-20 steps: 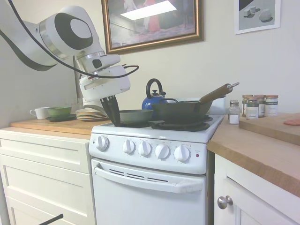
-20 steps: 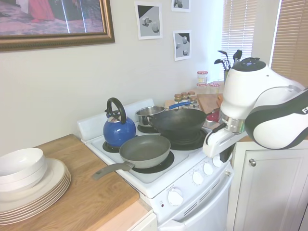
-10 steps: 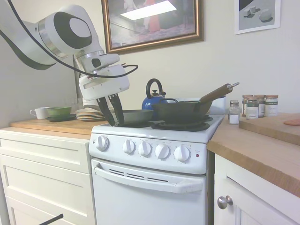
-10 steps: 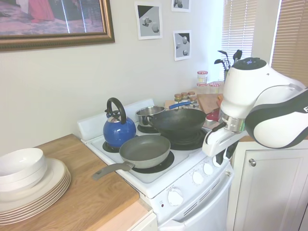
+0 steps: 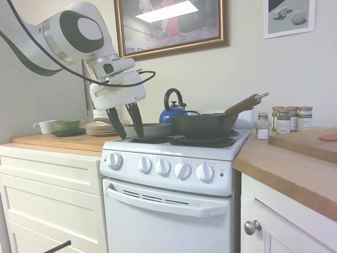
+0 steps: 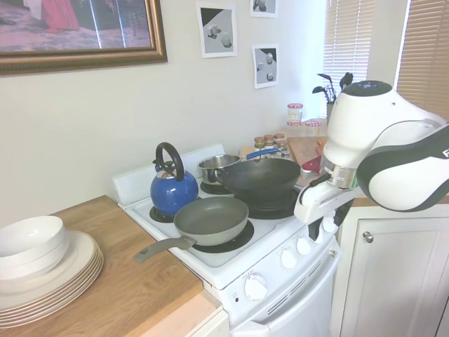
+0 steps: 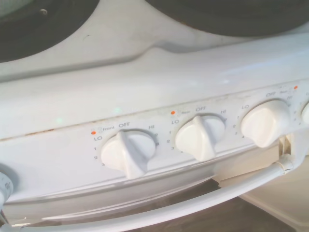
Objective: Turn on the stove on the top right
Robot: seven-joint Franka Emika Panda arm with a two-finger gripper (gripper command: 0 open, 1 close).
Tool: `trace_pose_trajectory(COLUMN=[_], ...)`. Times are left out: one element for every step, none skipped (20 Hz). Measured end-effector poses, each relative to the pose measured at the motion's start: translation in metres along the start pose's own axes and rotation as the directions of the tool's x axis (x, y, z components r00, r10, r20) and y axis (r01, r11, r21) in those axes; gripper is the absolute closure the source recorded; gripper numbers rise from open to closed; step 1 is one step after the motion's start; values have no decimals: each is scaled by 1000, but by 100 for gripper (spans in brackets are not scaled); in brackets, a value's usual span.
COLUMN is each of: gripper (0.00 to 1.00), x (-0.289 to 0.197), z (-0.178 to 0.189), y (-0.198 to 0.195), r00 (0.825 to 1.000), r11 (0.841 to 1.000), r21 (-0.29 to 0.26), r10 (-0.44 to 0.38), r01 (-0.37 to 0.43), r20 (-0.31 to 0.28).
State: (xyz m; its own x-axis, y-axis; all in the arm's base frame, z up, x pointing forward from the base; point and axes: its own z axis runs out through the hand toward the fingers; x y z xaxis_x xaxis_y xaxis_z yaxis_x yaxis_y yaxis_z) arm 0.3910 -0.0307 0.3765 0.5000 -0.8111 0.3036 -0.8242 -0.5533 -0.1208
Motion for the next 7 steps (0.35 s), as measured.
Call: trace_pose_trajectory(gripper=[0,0,0,0,0,0,0], x=[0,0,0,0,0,0,0], z=[0,0,0,0,-1,-1,-2], y=[0,0,0,0,0,0,-1], r00=[1000,1000,1000,1000,1000,1000,1000], r11=[1000,1000,1000,1000,1000,1000,1000], r21=[1,2,2,3,3,5,8], r10=[0,1,0,-1,-1,2,5], r01=[0,-1,0,1,1,-2,-5], r20=[1,3,3,3,3,6,12])
